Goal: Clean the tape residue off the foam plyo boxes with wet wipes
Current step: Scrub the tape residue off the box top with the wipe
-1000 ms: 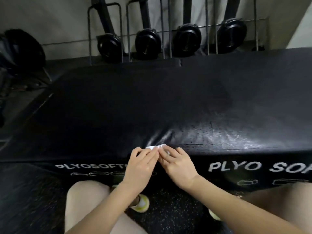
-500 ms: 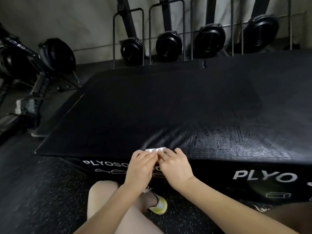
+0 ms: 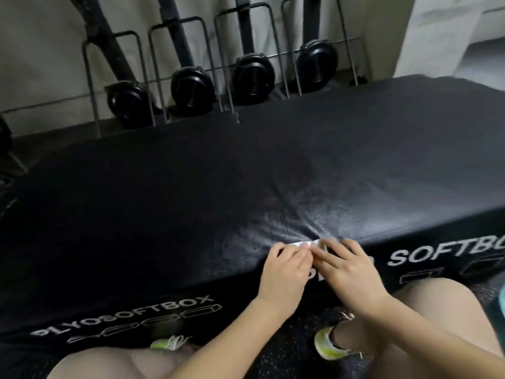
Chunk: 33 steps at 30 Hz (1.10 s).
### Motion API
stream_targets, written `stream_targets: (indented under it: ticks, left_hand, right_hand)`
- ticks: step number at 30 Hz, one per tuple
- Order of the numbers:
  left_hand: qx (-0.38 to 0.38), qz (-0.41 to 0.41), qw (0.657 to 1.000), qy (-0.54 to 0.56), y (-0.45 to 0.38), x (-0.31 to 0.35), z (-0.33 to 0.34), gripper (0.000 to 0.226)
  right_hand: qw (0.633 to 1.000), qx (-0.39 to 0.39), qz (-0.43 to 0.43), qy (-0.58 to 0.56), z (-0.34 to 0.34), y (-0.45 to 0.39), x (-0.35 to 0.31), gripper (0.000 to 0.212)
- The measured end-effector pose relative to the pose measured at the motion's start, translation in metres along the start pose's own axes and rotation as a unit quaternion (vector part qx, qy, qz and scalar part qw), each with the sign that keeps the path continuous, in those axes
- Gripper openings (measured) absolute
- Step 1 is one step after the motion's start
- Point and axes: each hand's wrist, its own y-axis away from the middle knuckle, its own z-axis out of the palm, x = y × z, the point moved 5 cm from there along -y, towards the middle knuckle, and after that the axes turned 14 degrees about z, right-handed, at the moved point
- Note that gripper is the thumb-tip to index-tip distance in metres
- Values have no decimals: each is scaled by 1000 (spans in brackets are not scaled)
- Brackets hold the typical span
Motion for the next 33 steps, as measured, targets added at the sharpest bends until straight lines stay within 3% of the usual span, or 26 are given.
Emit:
stream_targets:
  ticks: [4,7,11,16,25,33]
  left_hand:
    - [-33,2,999,11,-51,28,24,29]
    - [-57,-26,997,44,-65,34,31,28]
    - [-126,-35,988,78,-70,28,31,43]
    - [-191,-41,979,64,-96,2,39,58]
    - [-213,-94,972,32,-186,-87,67,47]
    - [-254,-133,958,15,-227,-146,82,35]
  right_hand:
    - [999,-14,44,-7,-13,14,53,28]
    - [995,-5,92,-38,-21,14,66,30]
    - [990,-8,124,-66,-19,0,73,31]
    - [986,-71,139,-52,0,-37,98,30]
    - [968,-202,146,-42,68,-137,165,34]
    - [966,-200,153,-60,116,-197,189,40]
